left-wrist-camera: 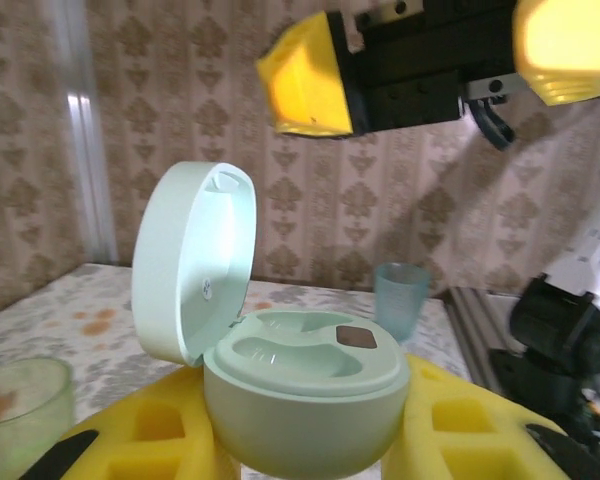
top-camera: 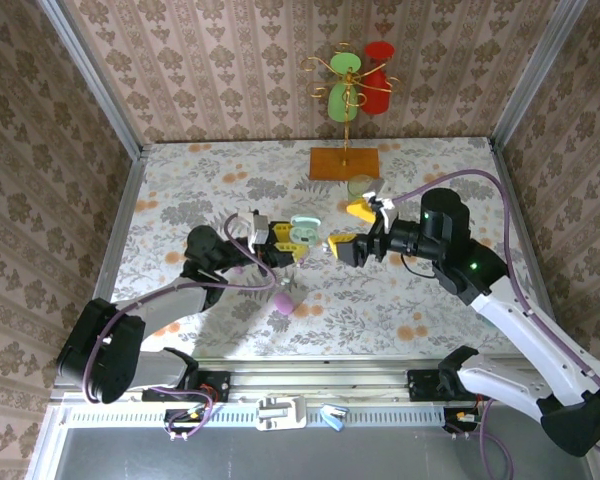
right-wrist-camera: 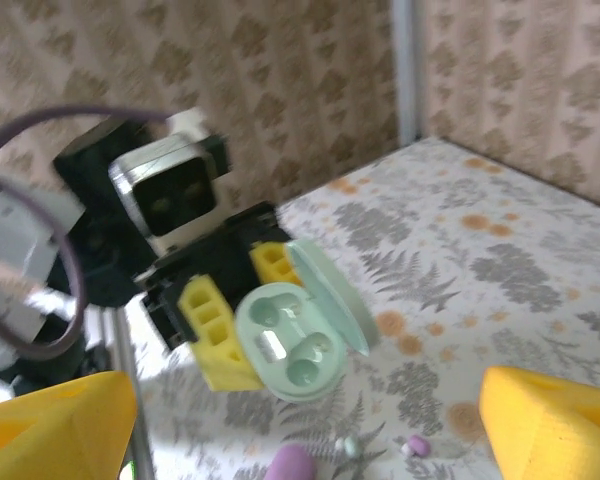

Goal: Insert wireless bluetooth earbuds into charging case

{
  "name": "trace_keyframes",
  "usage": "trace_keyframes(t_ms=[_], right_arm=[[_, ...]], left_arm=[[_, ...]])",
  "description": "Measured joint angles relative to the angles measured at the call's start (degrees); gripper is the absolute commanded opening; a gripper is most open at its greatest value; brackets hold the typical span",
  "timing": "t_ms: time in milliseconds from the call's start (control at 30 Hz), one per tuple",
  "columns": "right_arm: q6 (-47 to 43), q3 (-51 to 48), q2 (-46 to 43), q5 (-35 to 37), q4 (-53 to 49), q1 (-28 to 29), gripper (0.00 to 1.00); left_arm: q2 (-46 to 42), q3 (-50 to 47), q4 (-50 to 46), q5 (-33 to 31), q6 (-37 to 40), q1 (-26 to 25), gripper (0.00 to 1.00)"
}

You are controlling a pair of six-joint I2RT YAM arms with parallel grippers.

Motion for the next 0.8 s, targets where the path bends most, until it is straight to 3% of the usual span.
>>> trace_keyframes(t_ms=[133,300,533,800], right_arm=[[9.40,-5.27,1.73,8.81,6.58,-3.72,0.86],[17.40,-6.05,9.97,18.36,5.97,-5.01,0.85],[22.14,-5.99,23.43,18.10,5.38,-4.68,0.79],[22.45,-1.46,40.26,14.53,3.89,-2.58,0.57]], left_arm=[[0.07,-0.90,2.49,-4.52,0.22,1.64,0.12],[0.94,-0.92,4.85,-8.68,0.74,2.25,0.12],[0.92,-1.53,5.51,-10.69,1.03,2.25,0.12],[-0.68,-2.56,5.57,-10.36,1.03,2.25,0.12]])
